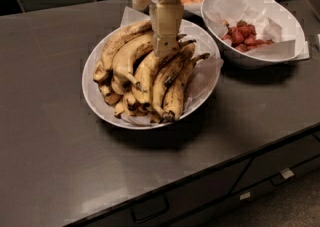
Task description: Pick banana from white bowl
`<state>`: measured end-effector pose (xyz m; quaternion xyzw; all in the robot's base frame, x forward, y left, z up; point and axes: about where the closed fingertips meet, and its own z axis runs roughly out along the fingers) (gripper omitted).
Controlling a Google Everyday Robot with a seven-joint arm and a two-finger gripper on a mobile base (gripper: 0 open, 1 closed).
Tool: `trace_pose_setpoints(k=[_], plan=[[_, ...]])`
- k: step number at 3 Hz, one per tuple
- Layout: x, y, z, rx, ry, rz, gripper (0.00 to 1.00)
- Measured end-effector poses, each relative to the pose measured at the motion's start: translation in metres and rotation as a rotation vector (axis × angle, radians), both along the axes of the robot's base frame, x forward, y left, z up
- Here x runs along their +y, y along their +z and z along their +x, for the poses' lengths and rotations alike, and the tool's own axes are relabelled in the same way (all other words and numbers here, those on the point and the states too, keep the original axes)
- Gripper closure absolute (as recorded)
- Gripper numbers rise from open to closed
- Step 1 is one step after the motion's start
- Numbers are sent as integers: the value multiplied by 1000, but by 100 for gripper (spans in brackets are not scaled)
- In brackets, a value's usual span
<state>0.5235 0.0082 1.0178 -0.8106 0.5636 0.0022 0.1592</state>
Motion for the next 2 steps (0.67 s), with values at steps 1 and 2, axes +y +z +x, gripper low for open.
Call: trace_pose_setpoints(k=[1,2], plan=[[-3,-3,9,5,-24,-4,27],[4,-7,9,8,-10,-20,31]])
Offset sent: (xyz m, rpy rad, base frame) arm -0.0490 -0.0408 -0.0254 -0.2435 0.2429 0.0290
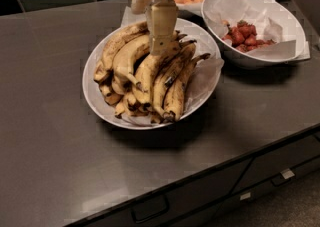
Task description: Pick banana from white bowl
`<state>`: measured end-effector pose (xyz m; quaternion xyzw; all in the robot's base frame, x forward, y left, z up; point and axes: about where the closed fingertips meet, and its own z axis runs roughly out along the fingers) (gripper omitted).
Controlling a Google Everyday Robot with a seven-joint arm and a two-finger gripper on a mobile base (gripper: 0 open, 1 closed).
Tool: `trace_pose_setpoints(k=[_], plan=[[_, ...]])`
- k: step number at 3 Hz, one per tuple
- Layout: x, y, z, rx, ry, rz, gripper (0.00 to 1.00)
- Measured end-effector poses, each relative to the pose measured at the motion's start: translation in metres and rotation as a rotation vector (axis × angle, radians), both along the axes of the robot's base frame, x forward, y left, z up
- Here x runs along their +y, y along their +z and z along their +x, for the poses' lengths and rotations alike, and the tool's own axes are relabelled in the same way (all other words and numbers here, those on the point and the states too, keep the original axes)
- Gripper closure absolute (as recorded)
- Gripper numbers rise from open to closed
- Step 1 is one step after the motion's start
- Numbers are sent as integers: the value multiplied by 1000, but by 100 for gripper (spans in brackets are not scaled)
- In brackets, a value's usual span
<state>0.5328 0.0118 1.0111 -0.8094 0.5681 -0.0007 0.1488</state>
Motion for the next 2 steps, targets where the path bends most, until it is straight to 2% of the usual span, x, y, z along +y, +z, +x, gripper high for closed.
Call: trace_pose_setpoints(k=[1,2], plan=[[12,-1,-7,-6,38,-21,34],[11,-1,-18,-5,53,-36,36]])
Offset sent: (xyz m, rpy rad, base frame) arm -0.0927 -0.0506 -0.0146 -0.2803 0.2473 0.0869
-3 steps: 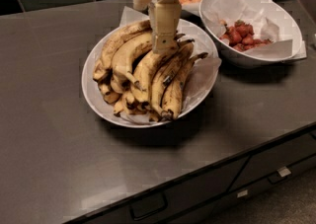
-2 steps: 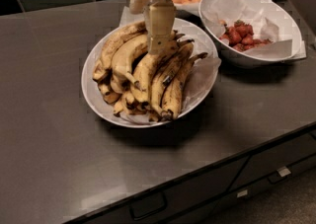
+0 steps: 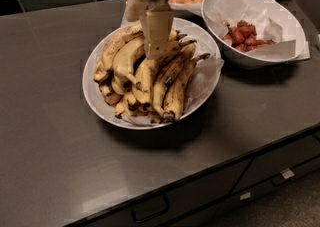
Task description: Pick banana from white bowl
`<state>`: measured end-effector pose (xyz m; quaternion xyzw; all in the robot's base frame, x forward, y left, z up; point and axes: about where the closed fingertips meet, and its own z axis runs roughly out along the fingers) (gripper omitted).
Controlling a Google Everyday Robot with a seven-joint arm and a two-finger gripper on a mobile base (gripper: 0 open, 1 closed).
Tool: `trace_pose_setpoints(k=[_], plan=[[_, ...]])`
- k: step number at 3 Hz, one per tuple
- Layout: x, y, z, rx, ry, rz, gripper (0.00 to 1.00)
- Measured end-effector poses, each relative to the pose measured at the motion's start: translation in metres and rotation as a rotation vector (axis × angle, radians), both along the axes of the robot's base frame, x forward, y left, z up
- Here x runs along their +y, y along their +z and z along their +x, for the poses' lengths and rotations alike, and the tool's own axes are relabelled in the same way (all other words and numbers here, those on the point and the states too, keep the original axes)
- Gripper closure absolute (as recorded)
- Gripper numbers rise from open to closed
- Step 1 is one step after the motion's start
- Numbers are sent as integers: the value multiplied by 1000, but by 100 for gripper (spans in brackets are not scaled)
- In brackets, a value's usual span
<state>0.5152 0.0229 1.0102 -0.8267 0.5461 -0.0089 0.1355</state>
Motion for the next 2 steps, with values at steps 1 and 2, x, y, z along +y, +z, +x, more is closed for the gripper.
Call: trace_pose_setpoints(k=[1,2], plan=[[-5,-2,-6,7,3,-9,40],[-7,-6,-9,15,6,-18,40]])
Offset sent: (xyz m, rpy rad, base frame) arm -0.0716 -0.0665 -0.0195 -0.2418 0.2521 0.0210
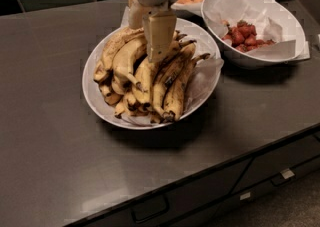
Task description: Pick banana from white bowl
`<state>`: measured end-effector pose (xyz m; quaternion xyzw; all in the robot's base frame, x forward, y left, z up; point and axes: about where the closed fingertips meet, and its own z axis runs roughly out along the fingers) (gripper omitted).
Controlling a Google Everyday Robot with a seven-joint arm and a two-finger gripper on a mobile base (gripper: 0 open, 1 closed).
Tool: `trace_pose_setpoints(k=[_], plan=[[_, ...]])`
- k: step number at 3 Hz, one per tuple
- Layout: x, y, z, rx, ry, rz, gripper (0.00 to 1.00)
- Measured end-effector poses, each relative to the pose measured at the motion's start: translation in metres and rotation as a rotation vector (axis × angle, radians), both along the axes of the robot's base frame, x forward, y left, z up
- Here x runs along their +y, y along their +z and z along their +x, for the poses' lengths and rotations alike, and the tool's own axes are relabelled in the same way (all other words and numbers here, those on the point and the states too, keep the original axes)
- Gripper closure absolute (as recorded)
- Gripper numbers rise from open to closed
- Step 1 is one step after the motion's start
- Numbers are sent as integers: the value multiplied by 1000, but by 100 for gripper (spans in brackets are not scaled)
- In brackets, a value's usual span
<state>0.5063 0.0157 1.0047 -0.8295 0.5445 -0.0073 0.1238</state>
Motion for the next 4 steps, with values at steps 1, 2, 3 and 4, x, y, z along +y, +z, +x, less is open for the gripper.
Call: trace_pose_setpoints(k=[1,2,3,4], plan=[[0,-3,-1,6,4,-7,42],[3,-4,-1,7,13,-13,45],[5,-5,0,7,19,-18,47],[9,-5,1,5,25,-23,47]])
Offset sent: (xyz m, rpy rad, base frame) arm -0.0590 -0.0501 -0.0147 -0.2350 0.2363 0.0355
